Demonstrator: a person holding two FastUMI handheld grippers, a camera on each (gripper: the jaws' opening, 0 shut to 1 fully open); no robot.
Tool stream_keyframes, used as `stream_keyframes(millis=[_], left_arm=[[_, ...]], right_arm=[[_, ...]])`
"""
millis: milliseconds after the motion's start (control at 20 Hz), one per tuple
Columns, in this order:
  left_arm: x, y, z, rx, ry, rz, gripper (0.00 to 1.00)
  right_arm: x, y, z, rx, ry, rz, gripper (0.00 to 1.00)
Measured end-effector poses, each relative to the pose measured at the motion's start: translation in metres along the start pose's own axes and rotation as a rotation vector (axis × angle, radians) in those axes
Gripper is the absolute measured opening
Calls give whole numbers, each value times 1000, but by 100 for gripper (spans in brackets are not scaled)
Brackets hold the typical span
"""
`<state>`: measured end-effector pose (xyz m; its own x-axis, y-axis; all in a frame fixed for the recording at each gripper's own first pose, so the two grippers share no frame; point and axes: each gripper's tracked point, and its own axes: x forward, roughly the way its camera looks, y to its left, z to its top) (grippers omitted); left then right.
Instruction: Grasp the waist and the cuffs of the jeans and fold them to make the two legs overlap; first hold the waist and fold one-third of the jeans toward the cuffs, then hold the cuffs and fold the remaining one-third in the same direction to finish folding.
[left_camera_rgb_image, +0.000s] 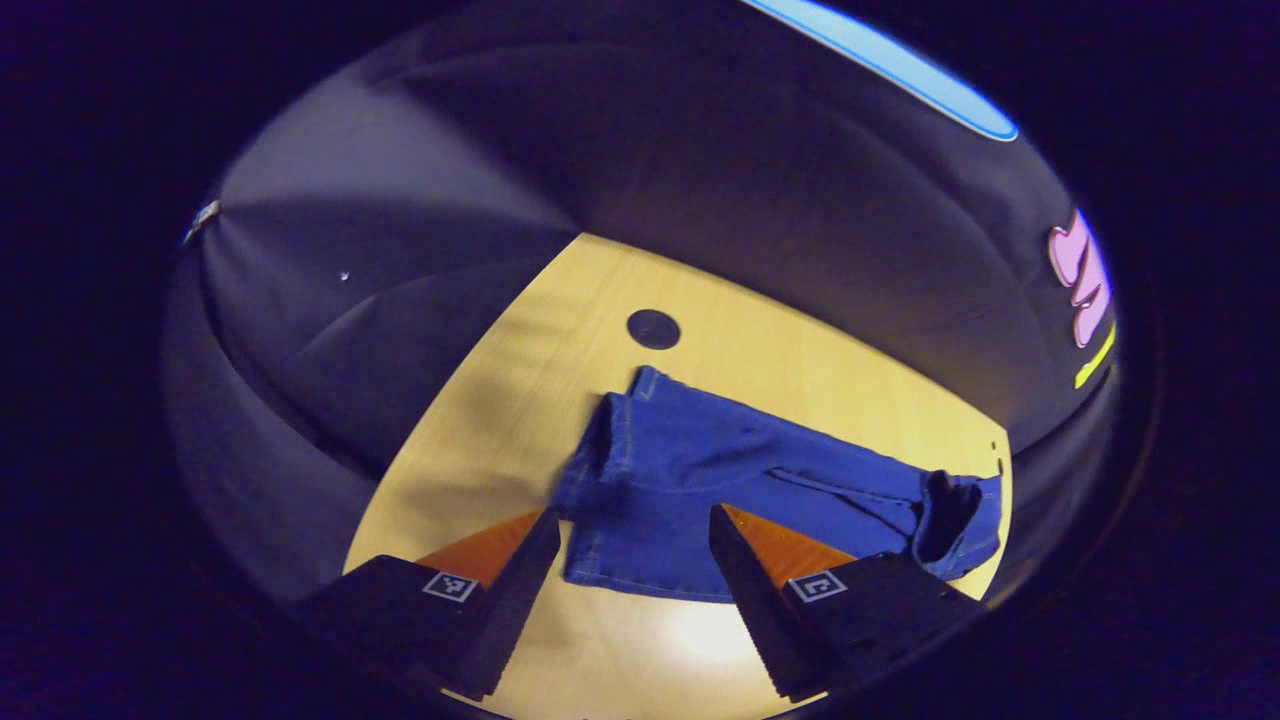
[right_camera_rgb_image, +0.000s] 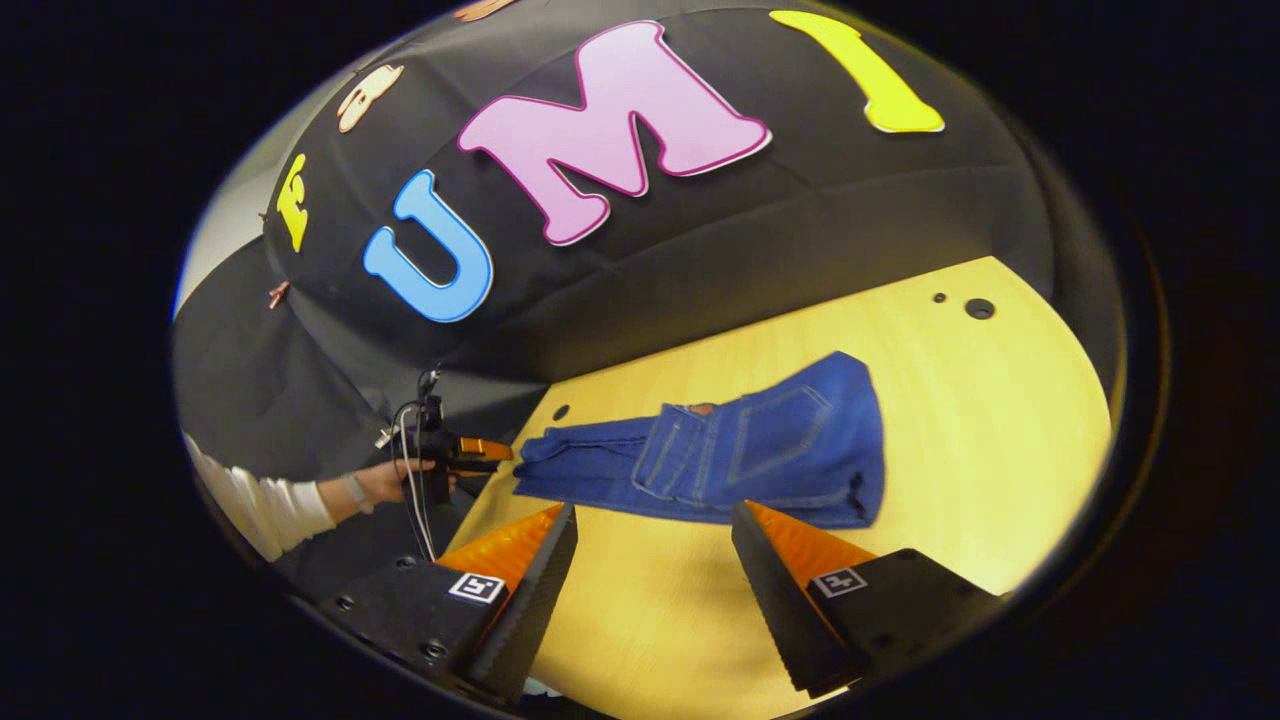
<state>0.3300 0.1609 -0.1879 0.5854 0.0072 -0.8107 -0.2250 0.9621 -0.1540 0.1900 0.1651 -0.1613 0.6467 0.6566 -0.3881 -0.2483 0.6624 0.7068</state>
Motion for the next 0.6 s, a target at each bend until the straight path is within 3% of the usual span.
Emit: stream_keyframes(millis=[50,150,200,300,350,400,450,550,600], left_arm=[[10,4,-12,28,64,29,92],[25,1,-35,59,193,39,96],[30,4,-36,99,227,82,96],[39,-6,-34,190,241,49,96],[35,-12,-35,226,261,45,82],[36,-19,-35,246,269,28,77],[36,-24,-35,260,270,22,53],[39,-30,-35,257,268,38,23],[39,-29,-36,247,268,63,20]], right_arm=[[-9,-19,-12,-14,19,-51,95],[-25,-39,-38,-1,61,-101,95],[-29,-43,-46,14,73,-116,95],[-37,-46,-60,47,96,-132,95],[-40,-46,-64,57,102,-133,95],[-40,-43,-65,60,104,-131,95],[-39,-42,-66,59,105,-128,95],[-37,-37,-63,53,107,-115,95],[-35,-36,-58,52,105,-112,95]])
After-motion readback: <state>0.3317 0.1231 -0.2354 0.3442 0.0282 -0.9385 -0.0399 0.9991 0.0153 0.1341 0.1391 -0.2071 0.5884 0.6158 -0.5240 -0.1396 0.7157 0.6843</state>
